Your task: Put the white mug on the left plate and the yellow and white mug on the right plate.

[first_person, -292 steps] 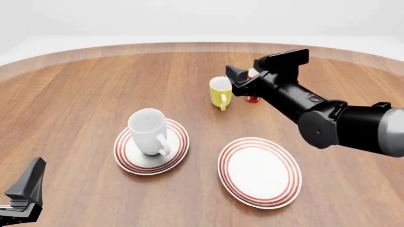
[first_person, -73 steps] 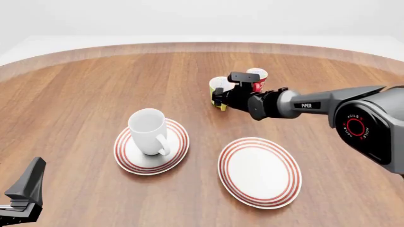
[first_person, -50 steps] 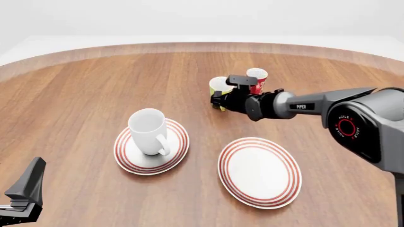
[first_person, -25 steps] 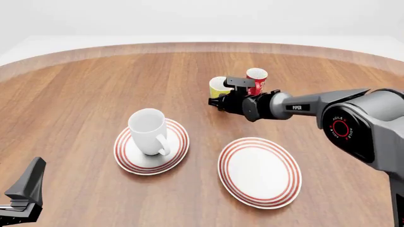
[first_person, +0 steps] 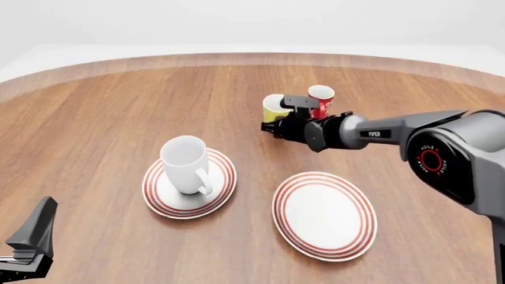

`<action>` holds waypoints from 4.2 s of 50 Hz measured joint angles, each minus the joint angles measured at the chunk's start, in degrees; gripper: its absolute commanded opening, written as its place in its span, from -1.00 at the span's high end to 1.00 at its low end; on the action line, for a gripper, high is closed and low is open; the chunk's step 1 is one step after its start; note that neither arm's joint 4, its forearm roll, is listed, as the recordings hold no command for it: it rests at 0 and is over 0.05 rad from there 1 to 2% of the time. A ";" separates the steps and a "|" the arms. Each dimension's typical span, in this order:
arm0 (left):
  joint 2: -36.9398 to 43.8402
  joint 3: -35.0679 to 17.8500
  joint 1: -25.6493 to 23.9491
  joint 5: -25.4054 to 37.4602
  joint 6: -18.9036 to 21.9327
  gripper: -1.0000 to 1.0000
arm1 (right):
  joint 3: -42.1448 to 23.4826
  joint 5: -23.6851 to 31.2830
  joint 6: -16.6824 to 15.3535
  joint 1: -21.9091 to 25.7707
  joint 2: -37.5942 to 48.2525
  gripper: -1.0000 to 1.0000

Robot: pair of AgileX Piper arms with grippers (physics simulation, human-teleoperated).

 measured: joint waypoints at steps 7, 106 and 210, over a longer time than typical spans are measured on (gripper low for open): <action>0.00 0.00 0.00 0.00 0.00 -1.00 | 1.11 -0.43 -0.60 -0.07 -1.52 1.00; 0.00 0.00 0.00 0.00 0.00 -1.00 | 39.01 -5.49 -4.73 -0.92 -45.57 1.00; 0.00 0.00 0.00 0.00 0.00 -1.00 | 64.72 6.99 -4.17 8.78 -78.57 1.00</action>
